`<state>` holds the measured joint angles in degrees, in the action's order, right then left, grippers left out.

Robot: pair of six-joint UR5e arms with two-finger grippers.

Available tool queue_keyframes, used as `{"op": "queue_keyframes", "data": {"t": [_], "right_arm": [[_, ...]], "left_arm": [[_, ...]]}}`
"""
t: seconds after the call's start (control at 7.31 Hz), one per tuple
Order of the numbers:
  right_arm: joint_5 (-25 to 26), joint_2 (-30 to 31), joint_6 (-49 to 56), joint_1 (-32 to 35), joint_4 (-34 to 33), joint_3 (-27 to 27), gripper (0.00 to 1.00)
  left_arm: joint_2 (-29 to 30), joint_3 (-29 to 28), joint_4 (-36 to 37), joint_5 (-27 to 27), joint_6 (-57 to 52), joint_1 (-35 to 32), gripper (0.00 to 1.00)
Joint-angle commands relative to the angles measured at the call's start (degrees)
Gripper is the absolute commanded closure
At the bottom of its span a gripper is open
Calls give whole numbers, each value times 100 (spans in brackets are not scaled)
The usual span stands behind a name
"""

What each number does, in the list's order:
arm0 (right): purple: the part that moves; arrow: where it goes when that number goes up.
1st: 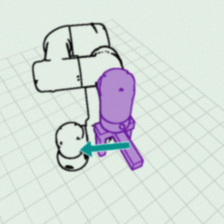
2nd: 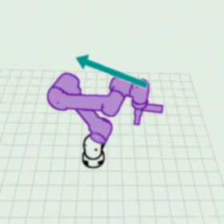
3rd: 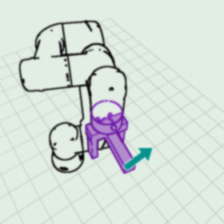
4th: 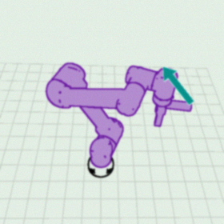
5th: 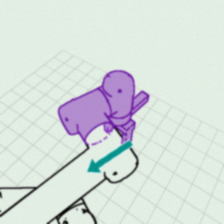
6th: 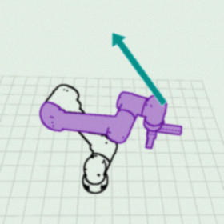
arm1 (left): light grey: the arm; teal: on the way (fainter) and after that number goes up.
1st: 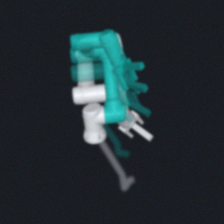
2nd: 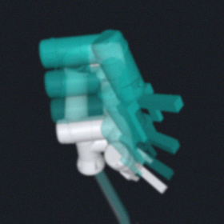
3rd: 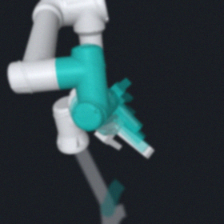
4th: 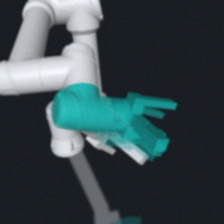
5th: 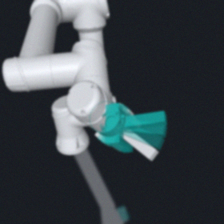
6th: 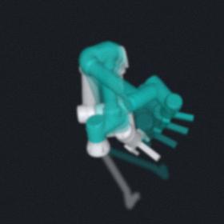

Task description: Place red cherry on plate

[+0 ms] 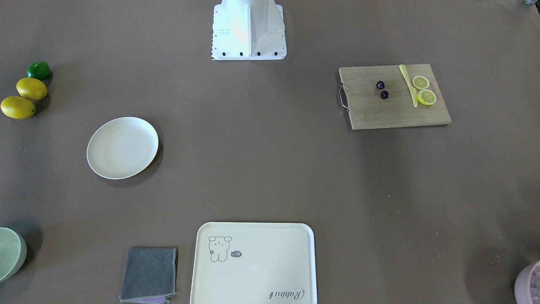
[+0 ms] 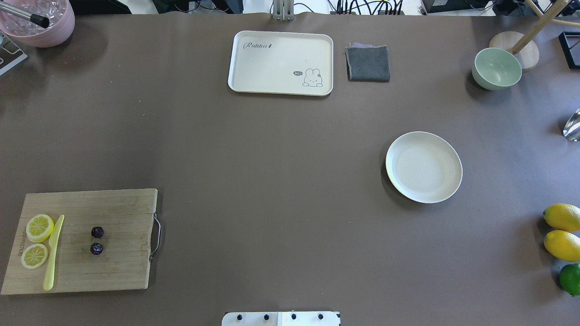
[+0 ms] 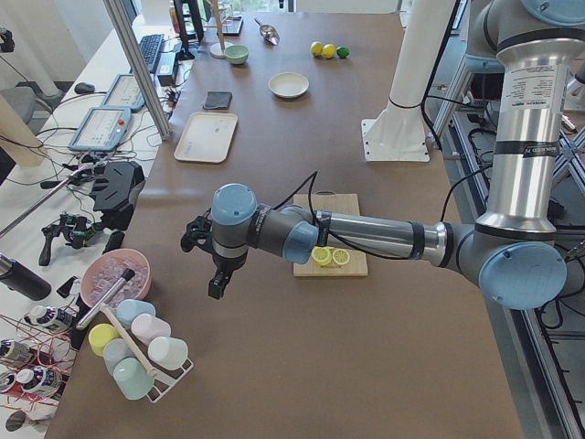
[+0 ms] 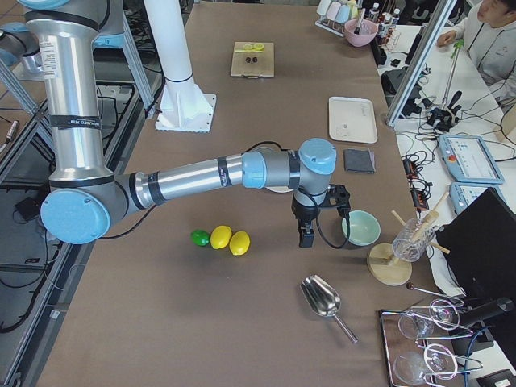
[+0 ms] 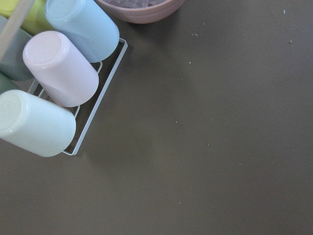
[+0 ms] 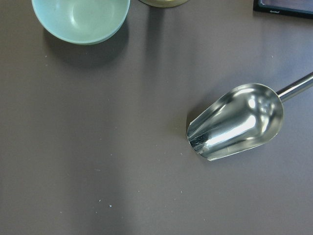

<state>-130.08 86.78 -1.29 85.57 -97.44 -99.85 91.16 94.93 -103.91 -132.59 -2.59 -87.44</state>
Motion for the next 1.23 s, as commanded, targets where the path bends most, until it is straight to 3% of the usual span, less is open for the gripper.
{"op": "queue_keyframes", "data": {"t": [0.0, 0.55, 0.82, 1.09], "right_arm": [[-52, 162, -11, 4, 357, 89, 0], [-132, 383, -20, -5, 384, -174, 0], [-141, 436, 15, -22, 393, -211, 0], [-167, 462, 6, -40, 393, -350, 0]], "left_arm": [[-211, 61, -337, -4, -5, 59, 1], [-144, 262, -402, -3, 574, 191, 3], [-230, 384, -393, 14, 200, 218, 3], [-257, 133, -401, 23, 162, 244, 3]]}}
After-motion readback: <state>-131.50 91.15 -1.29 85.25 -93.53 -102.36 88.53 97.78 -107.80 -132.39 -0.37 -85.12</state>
